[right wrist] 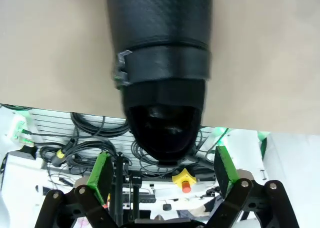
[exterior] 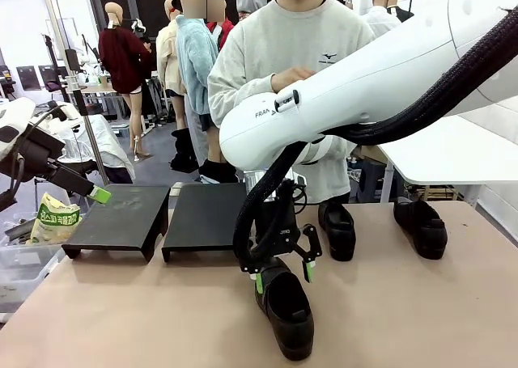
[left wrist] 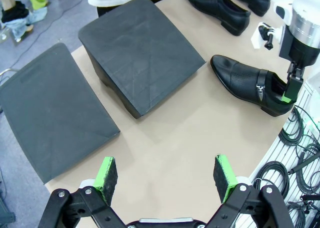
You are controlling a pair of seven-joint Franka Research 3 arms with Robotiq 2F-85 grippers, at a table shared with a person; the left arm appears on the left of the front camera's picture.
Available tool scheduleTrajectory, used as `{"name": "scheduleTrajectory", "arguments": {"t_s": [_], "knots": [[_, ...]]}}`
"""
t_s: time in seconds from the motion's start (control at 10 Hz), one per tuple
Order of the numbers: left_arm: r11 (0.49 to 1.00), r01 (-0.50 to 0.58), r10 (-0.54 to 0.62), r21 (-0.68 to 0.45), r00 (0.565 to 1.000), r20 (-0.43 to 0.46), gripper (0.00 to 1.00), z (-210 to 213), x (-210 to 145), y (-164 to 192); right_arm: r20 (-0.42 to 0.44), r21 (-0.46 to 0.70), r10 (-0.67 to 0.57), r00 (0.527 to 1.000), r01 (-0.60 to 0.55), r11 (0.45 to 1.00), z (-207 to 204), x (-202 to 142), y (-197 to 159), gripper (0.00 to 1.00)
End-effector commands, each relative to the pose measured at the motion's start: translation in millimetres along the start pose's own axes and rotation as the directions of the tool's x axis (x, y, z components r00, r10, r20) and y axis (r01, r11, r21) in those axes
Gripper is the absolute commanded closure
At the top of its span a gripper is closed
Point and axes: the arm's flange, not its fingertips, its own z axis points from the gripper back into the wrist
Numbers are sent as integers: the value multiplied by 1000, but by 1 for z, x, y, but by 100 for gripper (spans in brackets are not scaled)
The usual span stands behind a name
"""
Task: Organize the shoes by placing them on the stand.
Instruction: Place the Shoe from the middle of the table onto the Shoes Stand.
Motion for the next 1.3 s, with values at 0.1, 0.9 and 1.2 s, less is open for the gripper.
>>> {"name": "scheduleTrajectory", "arguments": {"t_s": [0.1,0.9,1.2], "knots": [[1000,1,-1,-10,1000,6,0,0,-1,1,25,31,-107,994,106,994,-35,-68,-93,0],[980,-108,170,166,887,-429,0,-22,29,-114,49,363,-304,951,266,893,-101,-73,-242,0],[976,-96,174,195,884,-434,0,-36,19,-123,43,401,-365,930,318,859,-95,-95,-256,0]]}}
